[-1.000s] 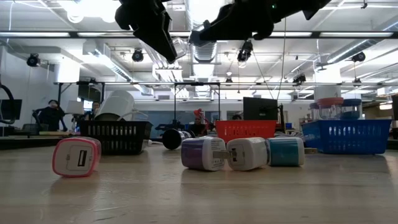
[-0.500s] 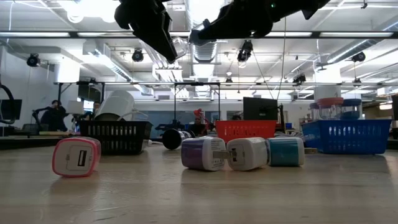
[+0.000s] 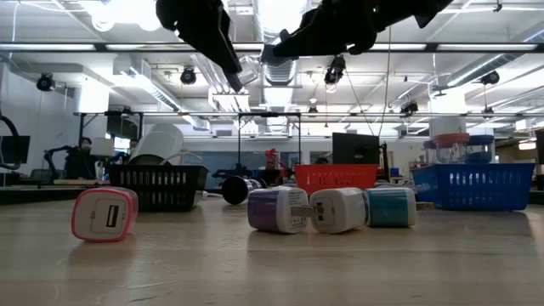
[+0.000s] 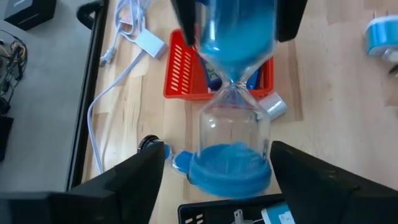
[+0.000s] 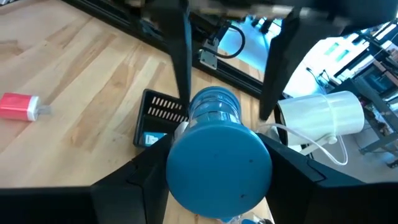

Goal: Pick & Place Office items
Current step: Put the light blue hourglass into the blue bin

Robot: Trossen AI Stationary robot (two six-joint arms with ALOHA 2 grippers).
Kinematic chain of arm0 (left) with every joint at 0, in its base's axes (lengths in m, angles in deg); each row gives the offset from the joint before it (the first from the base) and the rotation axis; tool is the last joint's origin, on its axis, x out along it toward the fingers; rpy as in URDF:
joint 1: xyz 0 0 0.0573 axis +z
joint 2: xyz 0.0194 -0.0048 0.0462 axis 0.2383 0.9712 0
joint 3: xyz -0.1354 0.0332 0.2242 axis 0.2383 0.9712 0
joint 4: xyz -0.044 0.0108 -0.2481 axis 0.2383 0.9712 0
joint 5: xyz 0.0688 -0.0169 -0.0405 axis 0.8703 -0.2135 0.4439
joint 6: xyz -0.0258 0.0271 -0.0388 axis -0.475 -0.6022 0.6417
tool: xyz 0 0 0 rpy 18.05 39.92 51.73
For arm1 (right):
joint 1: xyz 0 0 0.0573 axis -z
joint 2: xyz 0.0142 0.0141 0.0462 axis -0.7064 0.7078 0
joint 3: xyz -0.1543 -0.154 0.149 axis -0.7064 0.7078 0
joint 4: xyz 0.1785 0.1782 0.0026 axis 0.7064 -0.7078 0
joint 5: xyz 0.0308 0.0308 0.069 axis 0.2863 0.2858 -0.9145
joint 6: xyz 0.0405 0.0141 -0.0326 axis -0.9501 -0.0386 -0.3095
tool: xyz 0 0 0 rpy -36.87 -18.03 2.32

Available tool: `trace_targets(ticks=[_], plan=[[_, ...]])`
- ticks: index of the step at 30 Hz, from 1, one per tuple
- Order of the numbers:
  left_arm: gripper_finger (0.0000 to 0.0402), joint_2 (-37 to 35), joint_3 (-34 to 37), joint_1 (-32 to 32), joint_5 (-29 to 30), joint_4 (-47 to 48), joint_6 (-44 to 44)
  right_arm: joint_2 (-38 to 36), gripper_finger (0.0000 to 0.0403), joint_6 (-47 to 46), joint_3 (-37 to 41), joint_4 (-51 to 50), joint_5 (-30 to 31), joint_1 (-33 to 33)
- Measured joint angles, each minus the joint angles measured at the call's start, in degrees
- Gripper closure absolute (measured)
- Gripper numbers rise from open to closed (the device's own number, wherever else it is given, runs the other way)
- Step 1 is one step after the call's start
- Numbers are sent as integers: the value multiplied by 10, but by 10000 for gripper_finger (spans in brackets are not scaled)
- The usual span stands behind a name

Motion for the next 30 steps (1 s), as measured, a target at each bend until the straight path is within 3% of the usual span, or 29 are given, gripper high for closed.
trace_targets(ticks=[7, 14, 19, 24, 28, 30], plan=[[105, -69, 18, -4, -56, -8, 25, -17, 209, -15, 3, -23, -14, 0], [142, -216, 170, -4, -69, -131, 53, -62, 209, -45, 31, -28, -19, 0], [208, -333, 323, -3, -67, -283, 87, -110, 209, -75, 70, -30, -18, 0], [304, -420, 459, -2, -66, -457, 95, -164, 209, -114, 103, -34, -18, -1], [382, -467, 530, -2, -66, -536, 89, -204, 208, -139, 124, -55, -17, -7], [393, -483, 556, -2, -65, -560, 90, -227, 207, -148, 138, -55, -17, -9]])
